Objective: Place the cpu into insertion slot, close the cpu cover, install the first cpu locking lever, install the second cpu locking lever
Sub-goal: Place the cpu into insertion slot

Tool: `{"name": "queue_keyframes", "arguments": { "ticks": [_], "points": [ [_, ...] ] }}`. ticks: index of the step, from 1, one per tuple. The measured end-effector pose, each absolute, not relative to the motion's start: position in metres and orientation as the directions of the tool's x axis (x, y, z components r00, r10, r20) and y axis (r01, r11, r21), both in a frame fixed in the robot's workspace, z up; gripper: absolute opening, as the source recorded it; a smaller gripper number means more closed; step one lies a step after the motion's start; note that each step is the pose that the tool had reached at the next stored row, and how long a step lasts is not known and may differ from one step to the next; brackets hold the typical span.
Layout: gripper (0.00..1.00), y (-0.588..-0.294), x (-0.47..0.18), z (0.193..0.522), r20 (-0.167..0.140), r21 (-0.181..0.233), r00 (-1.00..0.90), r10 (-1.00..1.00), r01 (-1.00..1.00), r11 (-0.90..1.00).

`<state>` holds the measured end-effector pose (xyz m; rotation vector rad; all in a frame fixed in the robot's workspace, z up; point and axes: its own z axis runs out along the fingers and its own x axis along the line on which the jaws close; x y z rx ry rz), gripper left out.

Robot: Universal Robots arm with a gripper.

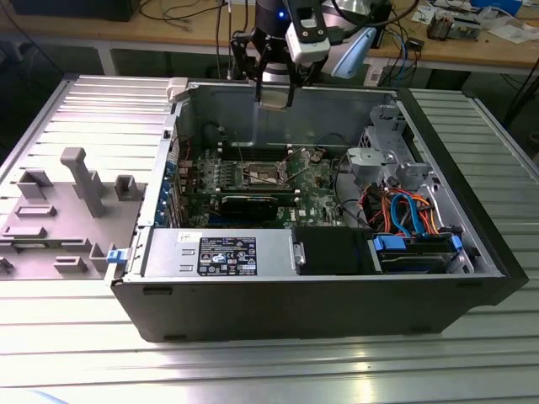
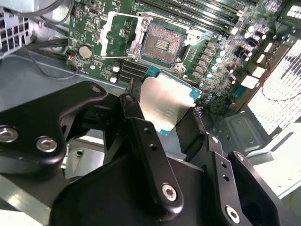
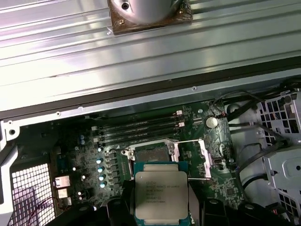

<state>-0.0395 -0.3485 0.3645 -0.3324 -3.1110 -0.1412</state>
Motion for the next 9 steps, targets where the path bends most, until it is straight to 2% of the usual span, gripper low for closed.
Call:
{"name": "queue_keyframes", "arguments": {
  "ticks": [9],
  "points": [
    [0.54, -0.3485, -0.0395, 0.3643, 0.019, 0.089, -0.967, 0.252, 0.253, 0.963]
  ]
}}
